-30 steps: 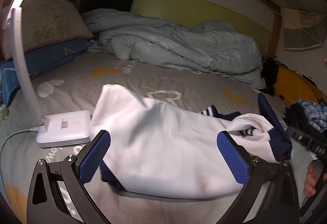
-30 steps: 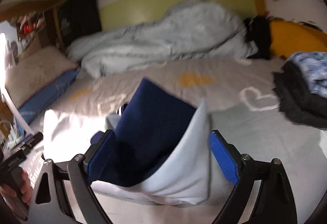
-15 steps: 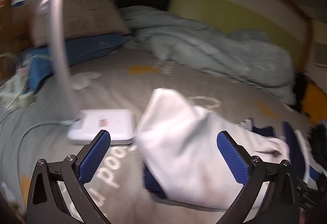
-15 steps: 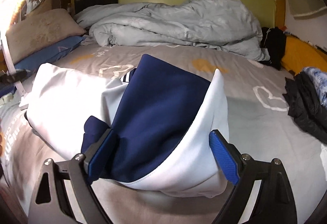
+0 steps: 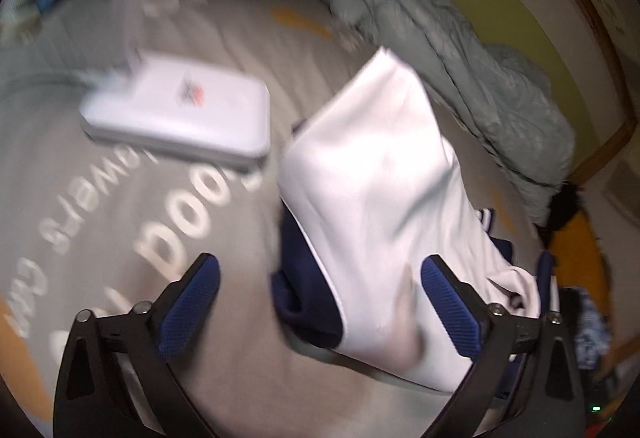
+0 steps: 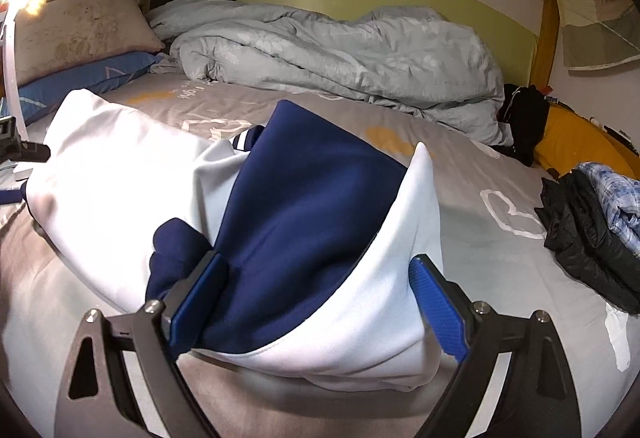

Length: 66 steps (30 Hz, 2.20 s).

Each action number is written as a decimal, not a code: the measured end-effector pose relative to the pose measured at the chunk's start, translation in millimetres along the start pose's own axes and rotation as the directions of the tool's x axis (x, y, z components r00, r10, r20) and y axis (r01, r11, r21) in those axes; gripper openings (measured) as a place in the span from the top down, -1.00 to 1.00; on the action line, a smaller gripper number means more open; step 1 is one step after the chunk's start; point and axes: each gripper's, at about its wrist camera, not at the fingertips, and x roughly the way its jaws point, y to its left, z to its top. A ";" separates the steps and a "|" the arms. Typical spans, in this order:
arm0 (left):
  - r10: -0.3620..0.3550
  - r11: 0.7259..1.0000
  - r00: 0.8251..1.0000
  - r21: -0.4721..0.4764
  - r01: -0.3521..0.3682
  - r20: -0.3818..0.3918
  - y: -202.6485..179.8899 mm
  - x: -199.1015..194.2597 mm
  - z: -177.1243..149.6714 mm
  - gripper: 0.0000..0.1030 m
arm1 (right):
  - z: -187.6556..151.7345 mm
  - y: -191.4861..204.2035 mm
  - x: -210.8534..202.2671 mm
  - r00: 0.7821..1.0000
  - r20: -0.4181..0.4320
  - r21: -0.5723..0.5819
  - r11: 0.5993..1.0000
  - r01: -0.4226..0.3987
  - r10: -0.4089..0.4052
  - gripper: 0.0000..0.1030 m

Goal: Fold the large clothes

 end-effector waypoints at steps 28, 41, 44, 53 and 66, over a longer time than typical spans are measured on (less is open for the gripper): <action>-0.408 0.795 0.913 0.496 0.349 0.012 -231.5 -40.8 -59.2 0.59 | 7.4 -36.5 -3.5 0.958 -0.040 0.082 0.957 -0.280 0.284 -0.82; -0.293 0.658 0.956 0.721 0.214 -0.017 -295.9 -5.0 -172.7 0.59 | 11.6 -198.9 -68.1 0.995 0.079 0.410 0.908 -0.084 0.056 -0.81; -0.266 0.631 0.963 0.762 0.146 0.035 -295.7 2.7 -190.2 0.58 | 8.1 -202.7 -69.9 0.995 0.092 0.447 0.891 -0.082 0.045 -0.81; -0.341 0.668 0.940 0.704 0.243 -0.001 -282.8 -18.4 -186.1 -0.03 | 11.6 -204.2 -73.8 0.992 0.108 0.445 0.890 -0.101 0.059 -0.81; -0.254 0.802 0.938 0.594 0.069 0.235 -206.6 -71.9 -137.6 -0.70 | 22.5 -176.5 -85.4 0.977 0.159 0.399 0.896 -0.195 0.141 -0.80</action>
